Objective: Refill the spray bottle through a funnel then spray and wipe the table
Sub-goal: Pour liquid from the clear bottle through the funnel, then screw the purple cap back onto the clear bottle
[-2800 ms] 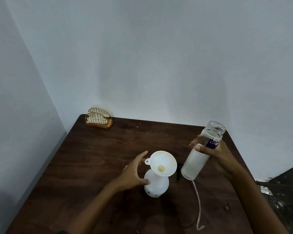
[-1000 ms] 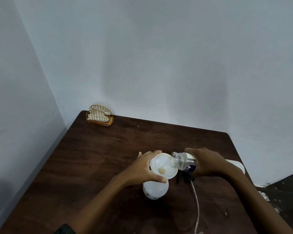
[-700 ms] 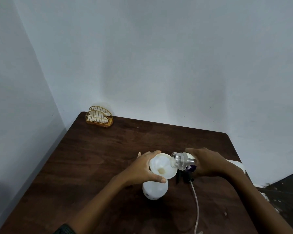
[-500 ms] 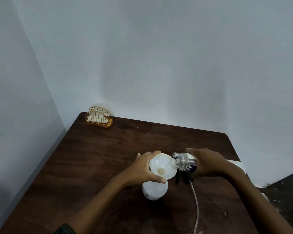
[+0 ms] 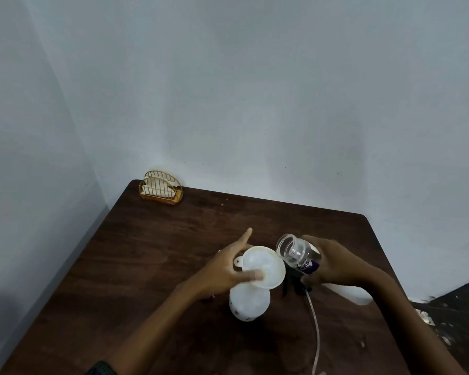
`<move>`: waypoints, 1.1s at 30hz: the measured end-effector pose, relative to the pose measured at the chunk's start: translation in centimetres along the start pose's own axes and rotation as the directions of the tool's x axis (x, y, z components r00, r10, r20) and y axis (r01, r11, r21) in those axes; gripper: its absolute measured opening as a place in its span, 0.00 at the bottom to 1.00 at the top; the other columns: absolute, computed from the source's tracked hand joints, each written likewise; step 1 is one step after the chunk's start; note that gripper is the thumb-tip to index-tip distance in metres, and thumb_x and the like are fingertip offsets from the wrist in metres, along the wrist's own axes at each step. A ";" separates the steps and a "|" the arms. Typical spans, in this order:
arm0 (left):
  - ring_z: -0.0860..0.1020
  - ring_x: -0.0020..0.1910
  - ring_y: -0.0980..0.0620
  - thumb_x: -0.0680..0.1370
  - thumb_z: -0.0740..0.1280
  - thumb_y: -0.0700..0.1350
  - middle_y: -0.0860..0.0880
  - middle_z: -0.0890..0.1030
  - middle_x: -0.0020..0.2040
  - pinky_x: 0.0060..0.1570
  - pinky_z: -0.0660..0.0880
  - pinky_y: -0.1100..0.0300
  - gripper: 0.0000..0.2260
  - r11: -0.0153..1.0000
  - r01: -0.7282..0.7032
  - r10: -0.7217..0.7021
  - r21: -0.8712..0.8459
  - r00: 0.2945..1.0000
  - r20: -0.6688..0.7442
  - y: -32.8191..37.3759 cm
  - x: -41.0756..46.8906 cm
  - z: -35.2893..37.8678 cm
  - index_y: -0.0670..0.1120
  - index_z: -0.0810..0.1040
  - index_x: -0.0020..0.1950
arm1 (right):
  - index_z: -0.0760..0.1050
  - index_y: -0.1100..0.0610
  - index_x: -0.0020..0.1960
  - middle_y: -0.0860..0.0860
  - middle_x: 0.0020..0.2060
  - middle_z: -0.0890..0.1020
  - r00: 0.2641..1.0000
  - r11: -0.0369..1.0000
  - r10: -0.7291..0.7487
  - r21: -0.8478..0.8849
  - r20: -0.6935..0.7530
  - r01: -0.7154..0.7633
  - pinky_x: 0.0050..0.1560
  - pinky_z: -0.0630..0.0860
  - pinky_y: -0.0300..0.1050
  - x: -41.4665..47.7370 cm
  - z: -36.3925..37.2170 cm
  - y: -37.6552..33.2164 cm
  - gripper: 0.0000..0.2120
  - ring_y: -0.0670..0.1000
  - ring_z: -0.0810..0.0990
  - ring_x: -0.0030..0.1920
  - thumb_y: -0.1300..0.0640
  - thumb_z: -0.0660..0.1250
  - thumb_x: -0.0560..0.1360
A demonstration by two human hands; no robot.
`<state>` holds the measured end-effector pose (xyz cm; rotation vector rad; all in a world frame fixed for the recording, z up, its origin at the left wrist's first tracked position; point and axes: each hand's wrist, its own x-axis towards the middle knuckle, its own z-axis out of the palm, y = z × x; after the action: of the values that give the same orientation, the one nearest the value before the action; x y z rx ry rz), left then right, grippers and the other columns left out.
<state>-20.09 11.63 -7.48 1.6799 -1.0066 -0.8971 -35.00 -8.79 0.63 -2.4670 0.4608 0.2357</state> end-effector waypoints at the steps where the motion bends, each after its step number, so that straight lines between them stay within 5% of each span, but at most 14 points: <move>1: 0.75 0.60 0.60 0.68 0.65 0.68 0.59 0.75 0.62 0.62 0.71 0.60 0.38 0.997 -0.016 0.009 -0.072 0.996 -0.089 0.0 0.0 -0.2 0.60 0.55 0.74 | 0.75 0.48 0.50 0.45 0.43 0.82 1.000 0.997 -0.014 0.075 -0.022 0.015 0.42 0.77 0.36 -0.1 0.0 0.1 0.22 0.44 0.81 0.43 0.59 0.78 0.60; 5: 0.80 0.51 0.51 0.80 0.60 0.43 0.51 0.81 0.51 0.48 0.75 0.60 0.10 0.995 0.077 -0.097 -0.059 0.804 -0.587 -3.4 0.7 -1.7 0.51 0.75 0.59 | 0.76 0.50 0.49 0.47 0.42 0.84 0.991 0.945 -0.029 0.320 -0.132 0.070 0.44 0.76 0.37 -0.7 -0.2 0.5 0.21 0.45 0.83 0.43 0.62 0.79 0.62; 8: 0.75 0.61 0.49 0.74 0.67 0.37 0.46 0.75 0.64 0.60 0.73 0.56 0.19 0.882 0.411 -0.312 0.232 0.876 -0.367 -7.9 0.9 -2.7 0.47 0.74 0.65 | 0.76 0.59 0.46 0.54 0.41 0.84 0.979 0.901 -0.032 0.419 -0.202 0.116 0.43 0.77 0.40 -1.1 -0.6 0.7 0.15 0.50 0.83 0.42 0.62 0.78 0.64; 10: 0.68 0.67 0.47 0.72 0.72 0.45 0.47 0.68 0.69 0.64 0.71 0.55 0.28 0.726 0.466 -0.435 0.506 0.881 -0.188 -9.7 0.4 -1.8 0.50 0.68 0.71 | 0.77 0.60 0.46 0.55 0.41 0.84 0.966 0.881 -0.029 0.449 -0.258 0.146 0.44 0.78 0.41 -1.2 -0.6 0.8 0.17 0.52 0.83 0.44 0.56 0.79 0.62; 12: 0.64 0.68 0.47 0.71 0.73 0.50 0.49 0.64 0.69 0.62 0.71 0.55 0.33 0.639 0.457 -0.439 0.618 0.877 -0.193 -10.5 -0.1 -0.5 0.54 0.63 0.73 | 0.77 0.60 0.47 0.54 0.42 0.84 0.949 0.867 0.003 0.474 -0.317 0.156 0.44 0.78 0.40 -1.0 -0.5 0.8 0.23 0.50 0.84 0.44 0.48 0.78 0.58; 16: 0.66 0.64 0.50 0.72 0.71 0.50 0.50 0.67 0.65 0.57 0.73 0.58 0.28 0.629 0.446 -0.304 0.637 0.895 -0.326 -10.8 -0.3 0.5 0.54 0.66 0.70 | 0.77 0.60 0.49 0.52 0.43 0.85 0.909 0.837 0.057 0.517 -0.412 0.182 0.41 0.77 0.38 -0.6 -0.2 1.1 0.29 0.48 0.84 0.44 0.44 0.76 0.54; 19: 0.72 0.58 0.52 0.69 0.75 0.49 0.50 0.72 0.62 0.54 0.74 0.60 0.24 0.794 0.464 -0.278 0.393 0.851 -0.445 -9.1 0.6 -0.9 0.52 0.71 0.62 | 0.77 0.62 0.49 0.53 0.44 0.85 0.883 0.791 0.081 0.569 -0.462 0.225 0.42 0.77 0.39 -0.2 -0.5 1.3 0.29 0.50 0.84 0.45 0.46 0.77 0.54; 22: 0.76 0.52 0.52 0.68 0.76 0.44 0.47 0.76 0.56 0.43 0.73 0.66 0.22 0.952 0.304 -0.237 0.027 0.793 -0.561 -3.9 2.2 -3.8 0.47 0.72 0.58 | 0.77 0.65 0.49 0.55 0.43 0.85 0.862 0.750 0.100 0.607 -0.496 0.262 0.40 0.79 0.38 0.2 -1.2 1.2 0.30 0.52 0.84 0.44 0.48 0.77 0.54; 25: 0.76 0.52 0.53 0.71 0.74 0.44 0.48 0.76 0.55 0.41 0.72 0.69 0.21 0.993 0.006 -0.079 -0.121 0.787 -0.612 4.2 3.5 -5.9 0.48 0.73 0.61 | 0.77 0.65 0.50 0.56 0.43 0.85 0.867 0.730 0.088 0.624 -0.490 0.279 0.40 0.79 0.39 1.0 -2.1 0.6 0.26 0.54 0.84 0.45 0.53 0.78 0.57; 29: 0.78 0.51 0.59 0.73 0.71 0.42 0.51 0.78 0.53 0.42 0.73 0.74 0.14 0.908 -0.381 0.218 -0.177 0.788 -0.576 14.0 4.1 -5.2 0.48 0.77 0.58 | 0.76 0.63 0.50 0.55 0.43 0.85 0.858 0.757 0.044 0.577 -0.512 0.306 0.43 0.79 0.41 2.5 -3.1 -1.0 0.30 0.52 0.84 0.44 0.47 0.77 0.54; 33: 0.80 0.49 0.61 0.73 0.71 0.38 0.48 0.80 0.54 0.47 0.76 0.68 0.13 0.798 -0.552 0.370 -0.239 0.764 -0.528 18.4 4.9 -2.7 0.44 0.74 0.56 | 0.75 0.60 0.51 0.53 0.43 0.84 0.839 0.789 -0.001 0.515 -0.544 0.335 0.45 0.80 0.42 3.9 -3.6 -2.9 0.31 0.50 0.83 0.43 0.44 0.76 0.53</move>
<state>-19.72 4.24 10.23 1.1367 -0.8024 -0.2984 -30.05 -9.81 3.99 -1.8867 0.4327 -0.6014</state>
